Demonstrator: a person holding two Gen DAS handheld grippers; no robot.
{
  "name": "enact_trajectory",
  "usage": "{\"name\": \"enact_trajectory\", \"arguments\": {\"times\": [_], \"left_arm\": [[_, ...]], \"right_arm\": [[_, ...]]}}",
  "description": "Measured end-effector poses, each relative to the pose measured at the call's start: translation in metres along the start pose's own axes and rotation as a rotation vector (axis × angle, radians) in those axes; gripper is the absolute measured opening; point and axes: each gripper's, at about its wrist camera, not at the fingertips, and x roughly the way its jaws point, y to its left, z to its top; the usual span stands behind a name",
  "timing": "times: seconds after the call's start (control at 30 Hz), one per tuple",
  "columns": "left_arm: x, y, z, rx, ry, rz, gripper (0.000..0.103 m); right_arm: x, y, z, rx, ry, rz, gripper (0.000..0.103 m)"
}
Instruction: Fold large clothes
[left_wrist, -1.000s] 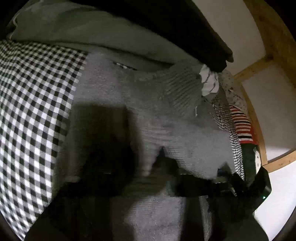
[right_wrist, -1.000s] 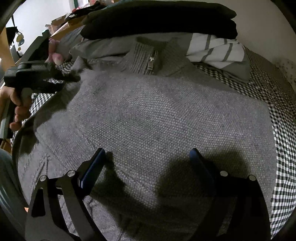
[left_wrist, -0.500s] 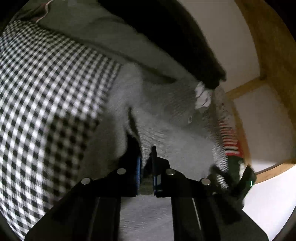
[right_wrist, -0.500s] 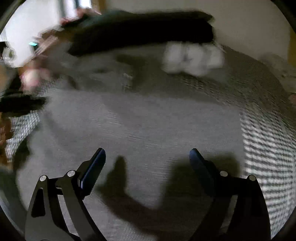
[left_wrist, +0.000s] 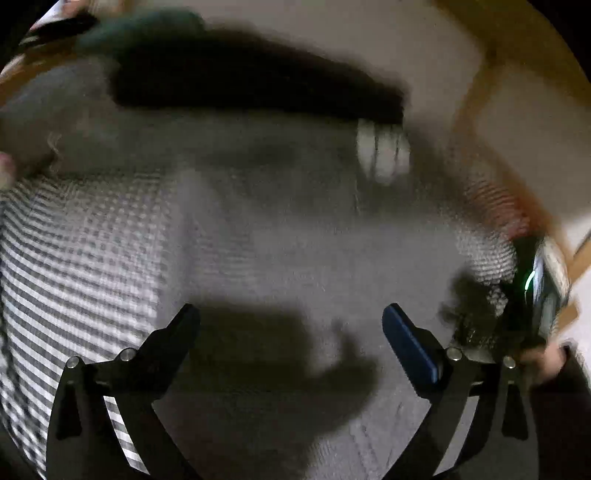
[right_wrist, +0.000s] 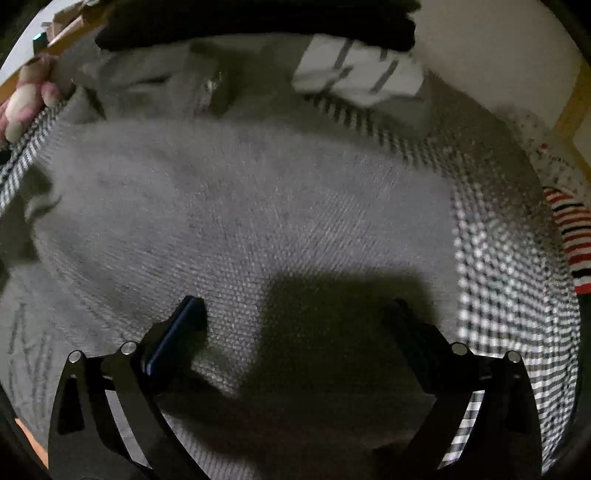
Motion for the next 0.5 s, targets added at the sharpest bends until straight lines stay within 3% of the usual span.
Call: {"name": "enact_trajectory", "arguments": {"times": [0.07,0.17,0.27,0.37,0.4,0.47,0.5], "left_arm": [[0.026,0.008,-0.011,-0.047,0.096,0.072,0.097],[0.016,0.016,-0.022,-0.028,0.063,0.117,0.097],[-0.021,0.015,-0.036,-0.045,-0.03,0.093,0.097],[-0.007,0.011,-0.066,0.084,0.042,0.193,0.097],[-0.004,0.007,-0.071,0.13,0.019,0.214,0.097],[-0.004,-0.001,-0.069,0.161,0.007,0.249,0.097],[-0.017,0.002,-0.071,0.127,-0.017,0.258,0.097]], "right_arm": [[-0.004,-0.003,-0.004,-0.007,0.004,0.001,0.099],[-0.03,-0.014,-0.018,0.018,0.016,-0.026,0.099],[-0.063,-0.009,-0.039,-0.009,-0.026,-0.002,0.099],[-0.035,0.009,-0.063,-0.127,0.057,-0.062,0.099],[-0.029,0.009,-0.07,-0.13,0.044,-0.053,0.099],[-0.03,-0.01,-0.077,-0.012,0.049,0.014,0.099],[-0.036,-0.015,-0.079,0.019,0.062,0.017,0.099]]}}
